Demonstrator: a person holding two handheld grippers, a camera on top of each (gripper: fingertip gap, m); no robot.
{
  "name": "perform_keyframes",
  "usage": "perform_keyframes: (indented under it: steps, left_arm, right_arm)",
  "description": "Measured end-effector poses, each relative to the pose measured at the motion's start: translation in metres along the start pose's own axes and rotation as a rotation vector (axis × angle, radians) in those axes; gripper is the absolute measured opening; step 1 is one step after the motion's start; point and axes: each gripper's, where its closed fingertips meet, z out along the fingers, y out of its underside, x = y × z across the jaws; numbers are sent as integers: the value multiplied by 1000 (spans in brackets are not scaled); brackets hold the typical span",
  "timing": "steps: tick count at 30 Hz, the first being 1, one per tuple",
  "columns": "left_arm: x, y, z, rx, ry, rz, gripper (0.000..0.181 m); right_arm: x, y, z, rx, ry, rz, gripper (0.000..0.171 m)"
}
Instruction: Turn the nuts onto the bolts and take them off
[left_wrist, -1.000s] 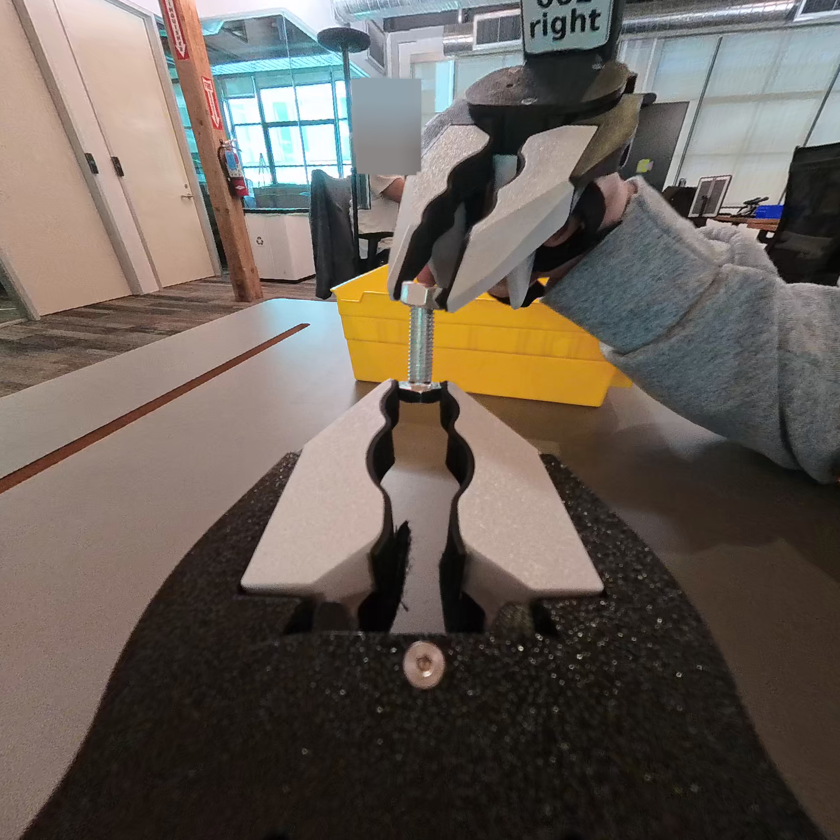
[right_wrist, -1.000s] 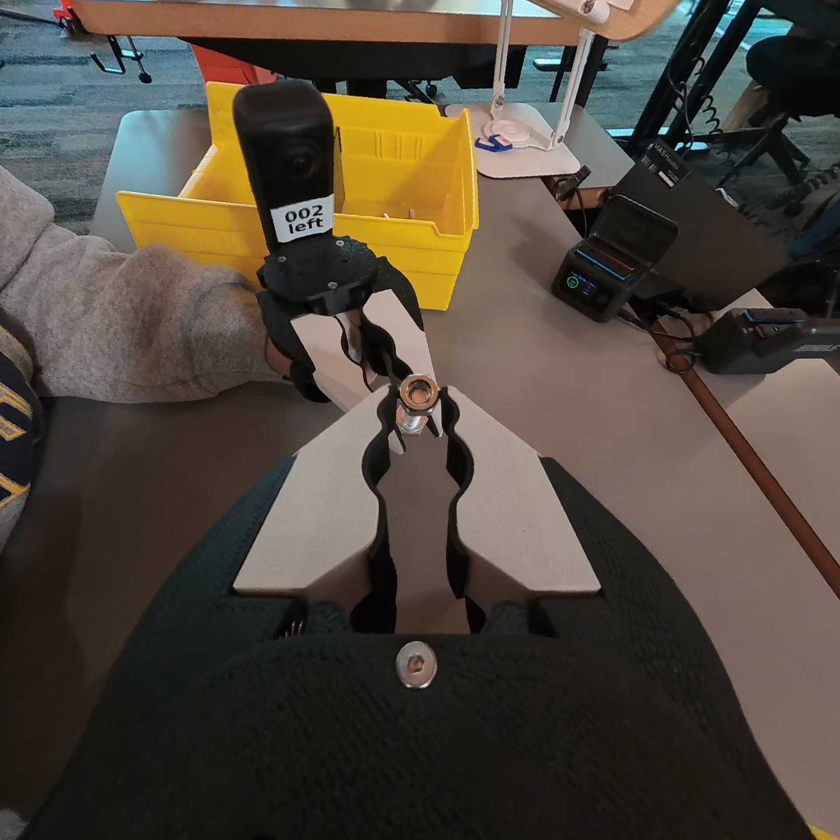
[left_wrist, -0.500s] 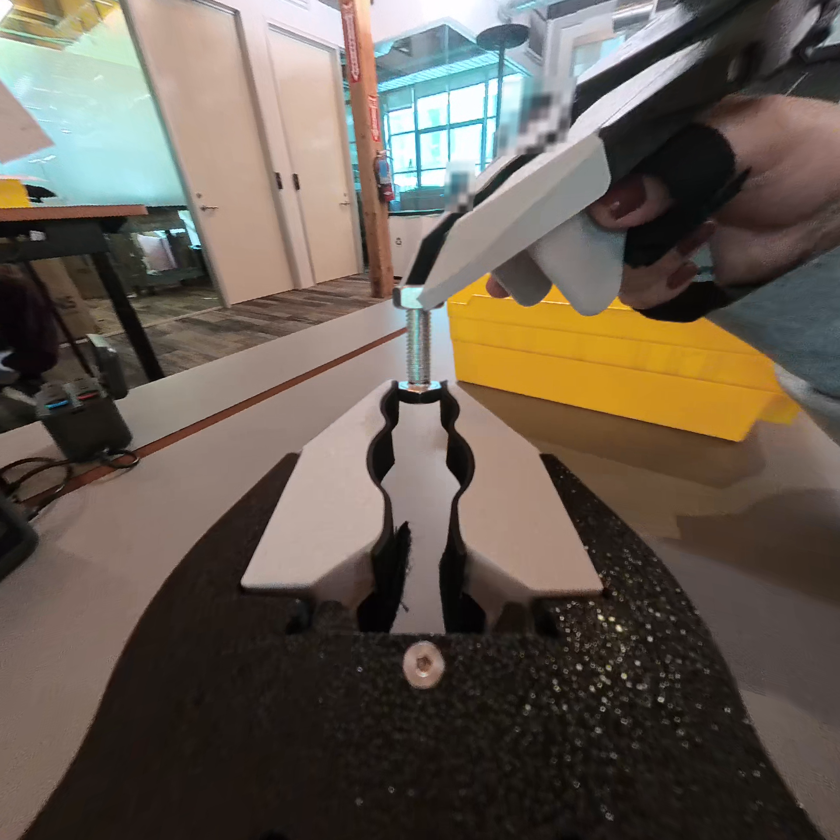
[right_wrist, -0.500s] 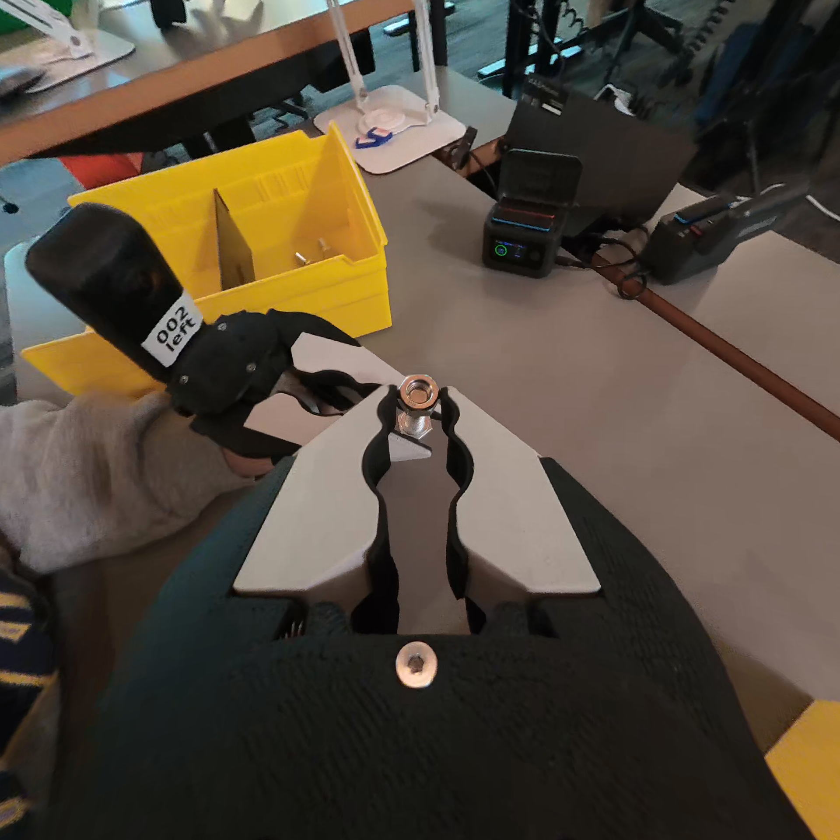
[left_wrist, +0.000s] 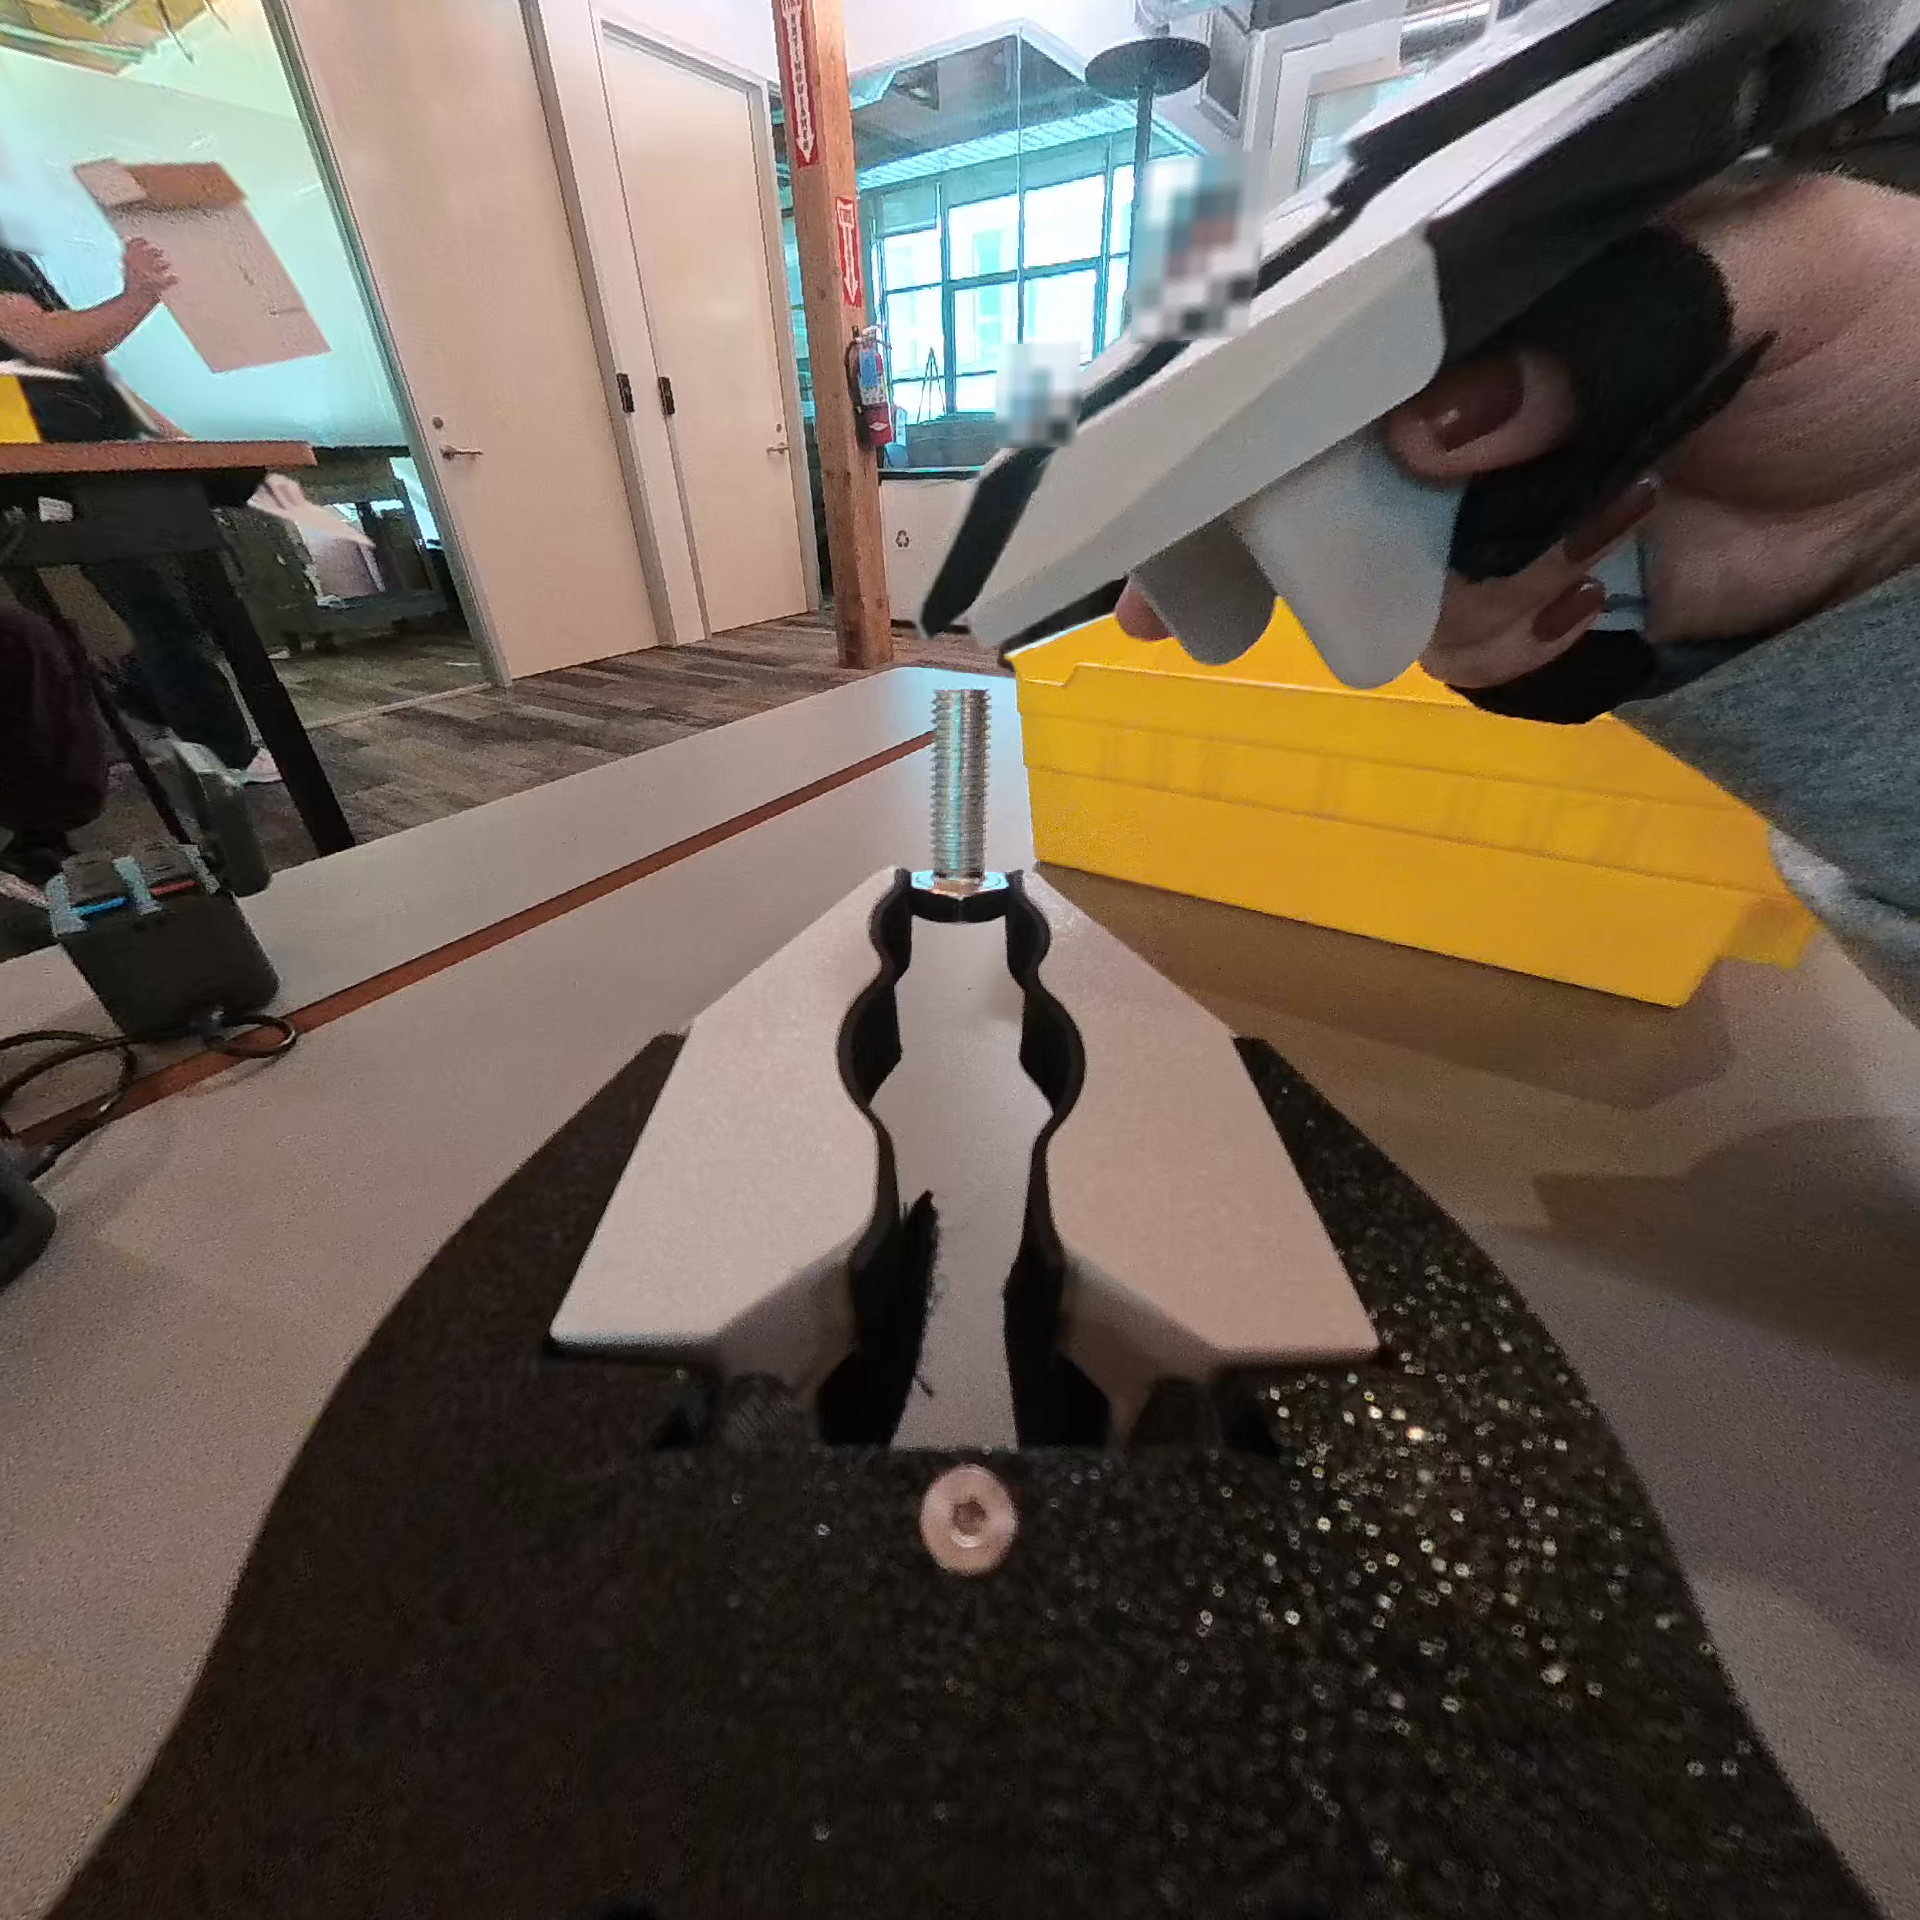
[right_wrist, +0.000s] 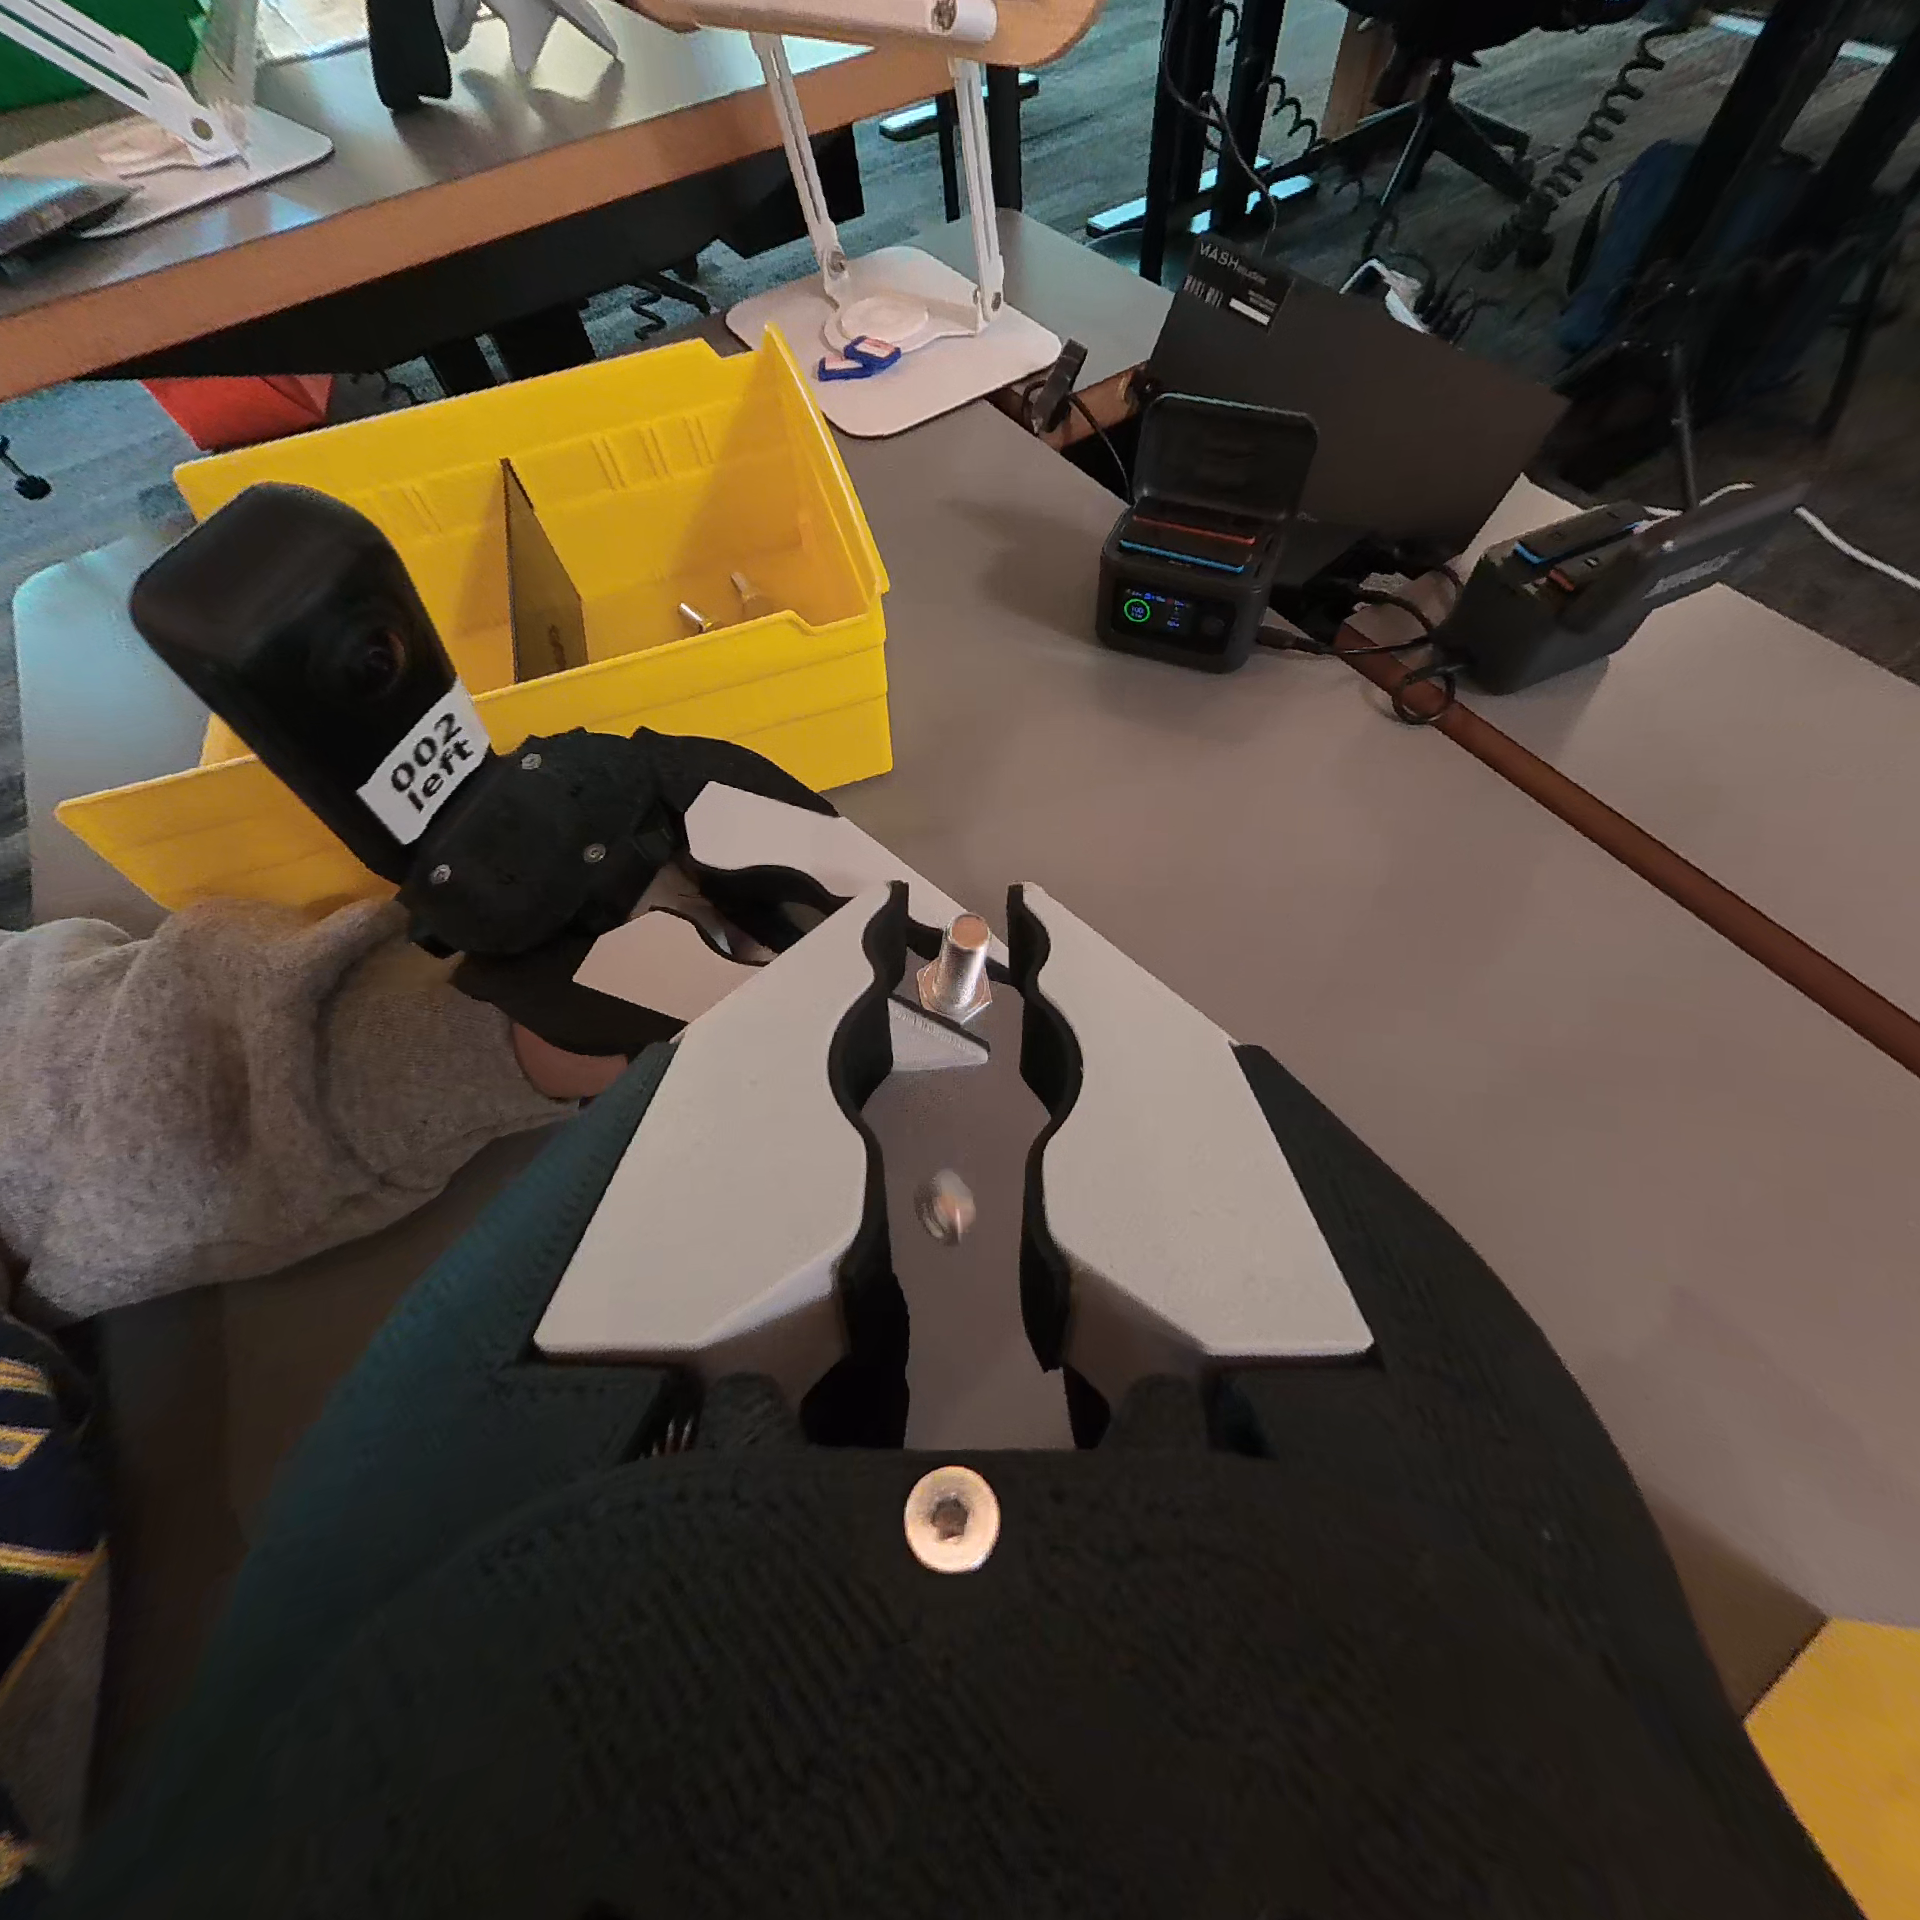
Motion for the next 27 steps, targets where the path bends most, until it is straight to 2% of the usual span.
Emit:
perform_keyframes:
  steps: [5, 8, 11, 12, 14, 16, 19, 27]
  left_arm:
    - [-11, 6, 0, -31, -55, -16, 16]
    - [-24, 7, -4, -29, -127, -20, 16]
    - [-33, 3, -9, 0, -172, -28, 16]
    - [-35, 2, -11, 8, -186, -27, 16]
    - [-36, 0, -12, 20, -194, -22, 16]
    - [-35, -1, -12, 26, -192, -14, 16]
    - [-34, -2, -12, 28, -192, -1, 16]
    - [-39, -3, -16, 41, -201, -15, 16]
  right_arm:
    - [16, -3, 3, 60, 71, -23, 18]
    - [48, -7, 7, 315, 268, -23, 21]
    - [73, 20, -2, 586, 539, 40, 20]
    - [75, 28, -4, 625, 618, -18, 17]
    - [67, 28, 2, 590, 695, -234, 11]
    - [58, 22, 9, 571, 726, -366, 10]
    - [49, 24, 25, 521, 705, -450, 8]
    - [47, 19, 5, 605, 639, -435, 11]
